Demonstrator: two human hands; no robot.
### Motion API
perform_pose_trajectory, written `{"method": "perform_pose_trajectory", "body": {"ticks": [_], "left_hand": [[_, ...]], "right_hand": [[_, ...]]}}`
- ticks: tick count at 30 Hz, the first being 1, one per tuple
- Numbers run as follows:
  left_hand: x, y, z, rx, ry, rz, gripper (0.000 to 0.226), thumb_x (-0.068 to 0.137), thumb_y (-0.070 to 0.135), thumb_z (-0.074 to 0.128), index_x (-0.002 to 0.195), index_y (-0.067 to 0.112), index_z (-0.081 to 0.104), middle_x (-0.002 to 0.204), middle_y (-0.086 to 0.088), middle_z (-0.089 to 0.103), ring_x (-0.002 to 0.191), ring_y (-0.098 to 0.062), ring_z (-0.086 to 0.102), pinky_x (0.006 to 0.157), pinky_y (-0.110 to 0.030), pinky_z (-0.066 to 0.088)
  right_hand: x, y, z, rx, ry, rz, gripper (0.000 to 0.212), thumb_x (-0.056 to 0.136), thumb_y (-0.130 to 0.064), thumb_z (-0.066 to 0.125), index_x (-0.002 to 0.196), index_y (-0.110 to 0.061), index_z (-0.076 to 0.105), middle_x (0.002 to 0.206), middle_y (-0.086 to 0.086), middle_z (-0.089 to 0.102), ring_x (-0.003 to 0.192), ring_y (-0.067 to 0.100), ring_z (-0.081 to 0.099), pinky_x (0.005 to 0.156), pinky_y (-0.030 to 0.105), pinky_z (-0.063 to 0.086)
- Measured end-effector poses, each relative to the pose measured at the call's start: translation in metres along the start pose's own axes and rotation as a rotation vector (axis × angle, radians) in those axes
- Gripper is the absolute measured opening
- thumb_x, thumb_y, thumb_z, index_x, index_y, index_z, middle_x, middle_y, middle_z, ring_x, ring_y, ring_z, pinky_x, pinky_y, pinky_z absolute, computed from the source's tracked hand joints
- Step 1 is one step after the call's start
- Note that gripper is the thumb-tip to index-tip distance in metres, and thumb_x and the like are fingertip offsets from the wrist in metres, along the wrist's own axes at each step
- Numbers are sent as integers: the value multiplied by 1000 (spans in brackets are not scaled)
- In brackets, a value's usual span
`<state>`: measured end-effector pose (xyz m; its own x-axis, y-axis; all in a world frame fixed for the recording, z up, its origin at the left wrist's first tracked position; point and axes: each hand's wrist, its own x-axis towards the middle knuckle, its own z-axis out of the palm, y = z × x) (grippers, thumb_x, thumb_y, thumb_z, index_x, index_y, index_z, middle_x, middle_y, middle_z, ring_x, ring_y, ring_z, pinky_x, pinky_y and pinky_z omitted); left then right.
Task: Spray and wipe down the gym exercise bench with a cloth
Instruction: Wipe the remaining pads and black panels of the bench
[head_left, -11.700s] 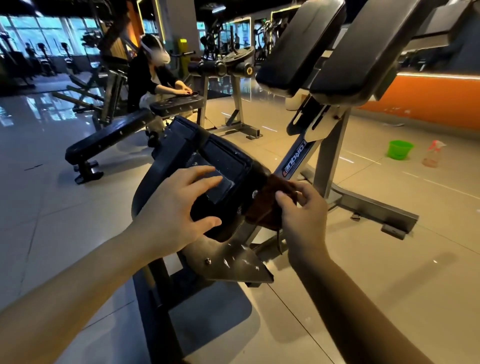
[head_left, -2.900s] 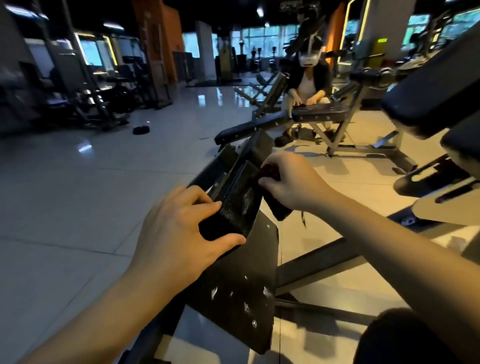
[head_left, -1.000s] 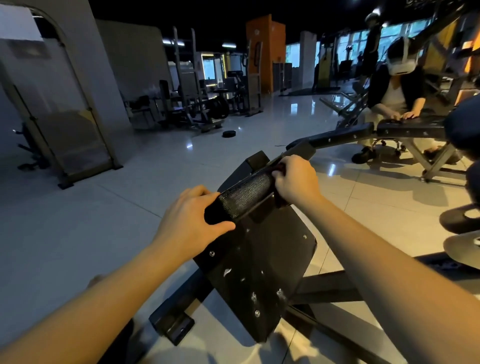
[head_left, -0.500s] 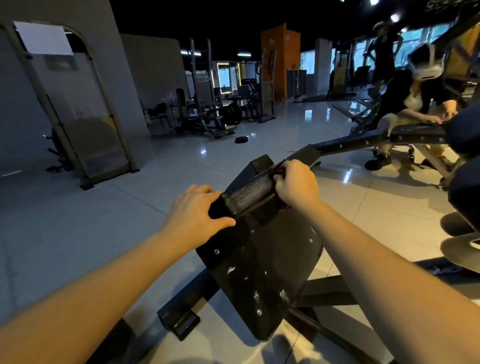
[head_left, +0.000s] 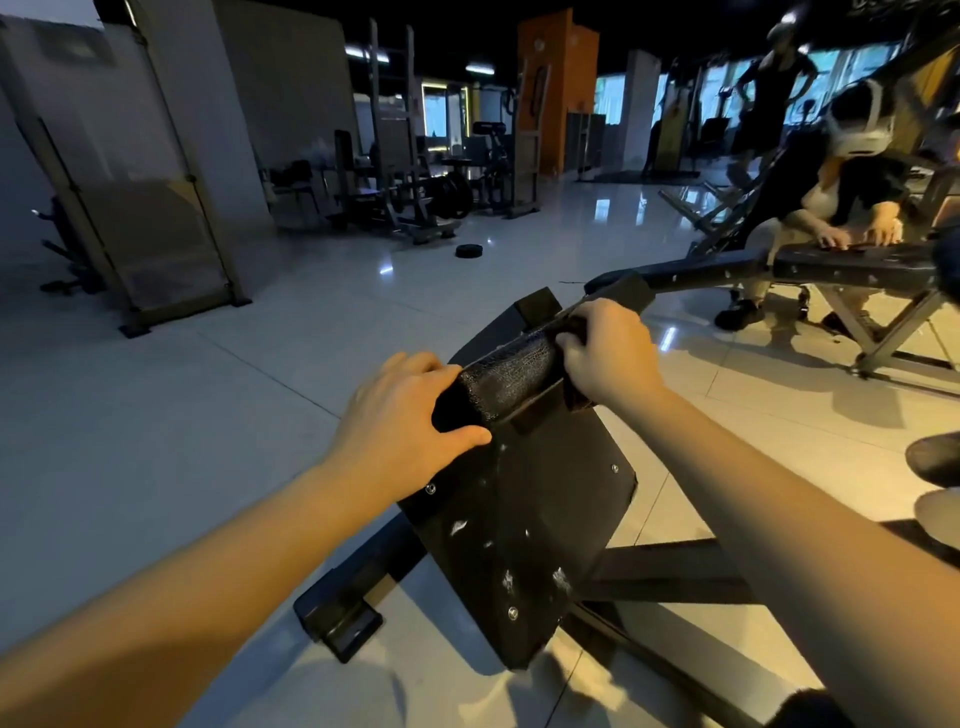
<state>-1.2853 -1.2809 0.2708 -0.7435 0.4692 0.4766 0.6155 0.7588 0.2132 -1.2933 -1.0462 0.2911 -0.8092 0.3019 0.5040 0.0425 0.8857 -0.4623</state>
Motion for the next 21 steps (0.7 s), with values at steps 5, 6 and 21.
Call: {"method": "perform_pose_trajectory", "body": {"ticks": [5, 6, 21], "left_hand": [[2, -2, -1, -16, -10, 11, 66, 83, 64, 67, 137, 27, 59, 114, 11, 52, 110, -10, 45, 91, -35, 45], [2, -3, -1, -18, -2, 19, 66, 83, 64, 67, 136, 26, 60, 112, 12, 52, 108, -10, 45, 89, -34, 44], [-6, 0, 1, -72, 32, 13, 69, 83, 60, 67, 140, 24, 57, 113, 13, 51, 105, -4, 40, 84, -27, 37]], "right_hand": [[-51, -39, -3, 75, -95, -339, 19, 96, -21, 67, 113, -13, 69, 108, -2, 61, 99, 14, 58, 88, 29, 49], [-55, -38, -3, 51, -91, -376, 19, 96, -23, 66, 113, -13, 69, 107, -2, 61, 99, 14, 58, 87, 29, 50], [-46, -12, 2, 35, -54, -349, 21, 98, -25, 64, 115, -14, 69, 107, -1, 61, 98, 13, 57, 84, 27, 48]]}}
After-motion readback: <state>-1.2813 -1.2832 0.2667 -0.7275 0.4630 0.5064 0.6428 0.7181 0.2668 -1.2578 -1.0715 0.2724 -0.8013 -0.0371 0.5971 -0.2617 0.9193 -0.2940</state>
